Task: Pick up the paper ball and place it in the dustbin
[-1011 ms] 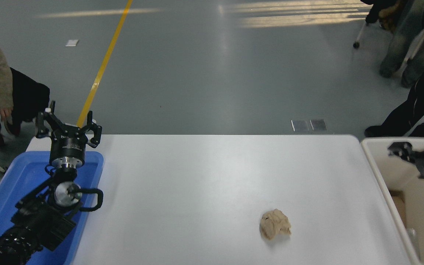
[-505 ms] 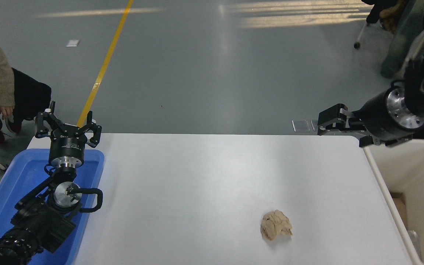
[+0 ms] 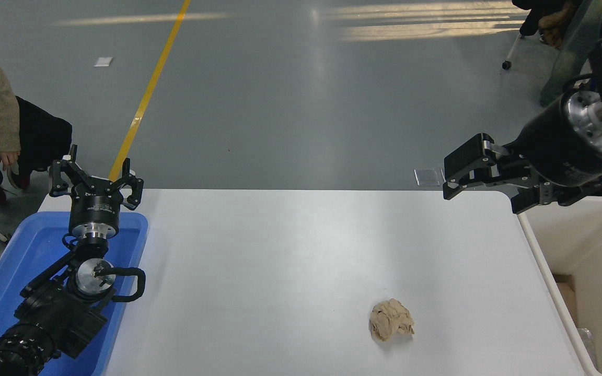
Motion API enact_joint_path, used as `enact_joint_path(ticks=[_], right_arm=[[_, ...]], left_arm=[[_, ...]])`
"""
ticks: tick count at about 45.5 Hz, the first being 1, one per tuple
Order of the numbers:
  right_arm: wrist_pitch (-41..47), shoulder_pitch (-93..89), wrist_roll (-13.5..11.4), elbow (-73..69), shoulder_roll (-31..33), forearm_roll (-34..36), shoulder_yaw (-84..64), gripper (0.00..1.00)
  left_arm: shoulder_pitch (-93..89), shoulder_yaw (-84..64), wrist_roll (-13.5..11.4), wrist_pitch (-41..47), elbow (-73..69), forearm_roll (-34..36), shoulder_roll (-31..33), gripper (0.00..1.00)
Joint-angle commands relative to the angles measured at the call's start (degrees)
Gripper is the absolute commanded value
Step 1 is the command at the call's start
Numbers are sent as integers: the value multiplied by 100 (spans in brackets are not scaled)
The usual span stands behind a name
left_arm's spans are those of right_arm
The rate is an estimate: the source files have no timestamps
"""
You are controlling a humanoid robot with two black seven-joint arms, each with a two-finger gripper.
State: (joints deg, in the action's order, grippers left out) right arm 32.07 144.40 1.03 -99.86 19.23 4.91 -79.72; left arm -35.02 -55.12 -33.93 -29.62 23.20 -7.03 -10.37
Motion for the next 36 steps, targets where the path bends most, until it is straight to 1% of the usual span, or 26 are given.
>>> enact_joint_path(ticks=[1, 9, 20, 29, 36], right_arm=[[-1035, -1176, -6, -14, 143, 37, 113, 100], [-1915, -2450, -6, -14, 11, 230, 930, 100], [-2723, -4006, -24, 45, -595, 230, 2065, 100], [-3303, -4999, -50, 660, -1123, 221, 2311, 100], [-3462, -5501, -50, 1249, -1193, 221, 2346, 100]], left_arm=[[4, 1, 0, 0, 0, 0, -9, 99], [4, 1, 0, 0, 0, 0, 0, 99], [-5, 1, 0, 0, 0, 0, -9, 99], [-5, 10, 0, 0, 0, 0, 0, 99], [-5, 10, 0, 0, 0, 0, 0, 99]])
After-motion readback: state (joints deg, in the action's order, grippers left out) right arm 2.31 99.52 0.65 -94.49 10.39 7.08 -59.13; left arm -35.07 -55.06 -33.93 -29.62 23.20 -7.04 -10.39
